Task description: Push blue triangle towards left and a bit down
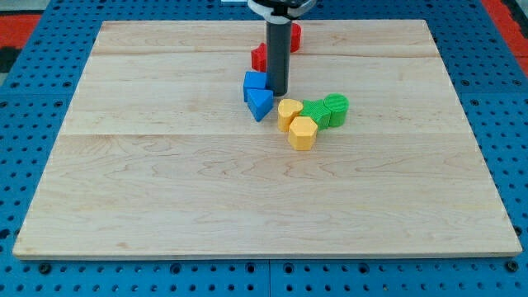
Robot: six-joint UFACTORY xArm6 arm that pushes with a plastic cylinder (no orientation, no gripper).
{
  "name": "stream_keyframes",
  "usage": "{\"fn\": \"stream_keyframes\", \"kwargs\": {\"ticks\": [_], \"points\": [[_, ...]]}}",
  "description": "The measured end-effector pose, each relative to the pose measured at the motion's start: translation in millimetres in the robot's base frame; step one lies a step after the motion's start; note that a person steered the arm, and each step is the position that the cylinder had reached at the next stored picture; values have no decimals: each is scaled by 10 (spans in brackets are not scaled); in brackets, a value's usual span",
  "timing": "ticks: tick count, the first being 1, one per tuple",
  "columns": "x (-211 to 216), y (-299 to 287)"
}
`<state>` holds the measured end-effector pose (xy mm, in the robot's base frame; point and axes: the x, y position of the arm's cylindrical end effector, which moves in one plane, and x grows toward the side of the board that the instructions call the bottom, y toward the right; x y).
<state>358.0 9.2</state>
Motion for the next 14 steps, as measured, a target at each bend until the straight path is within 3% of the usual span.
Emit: {"fn": "stream_keyframes", "kwargs": {"ticks": [2, 6, 9, 11, 14], "points": [[26, -293], [89, 126], [272, -655], [290, -693], [838, -590]]}}
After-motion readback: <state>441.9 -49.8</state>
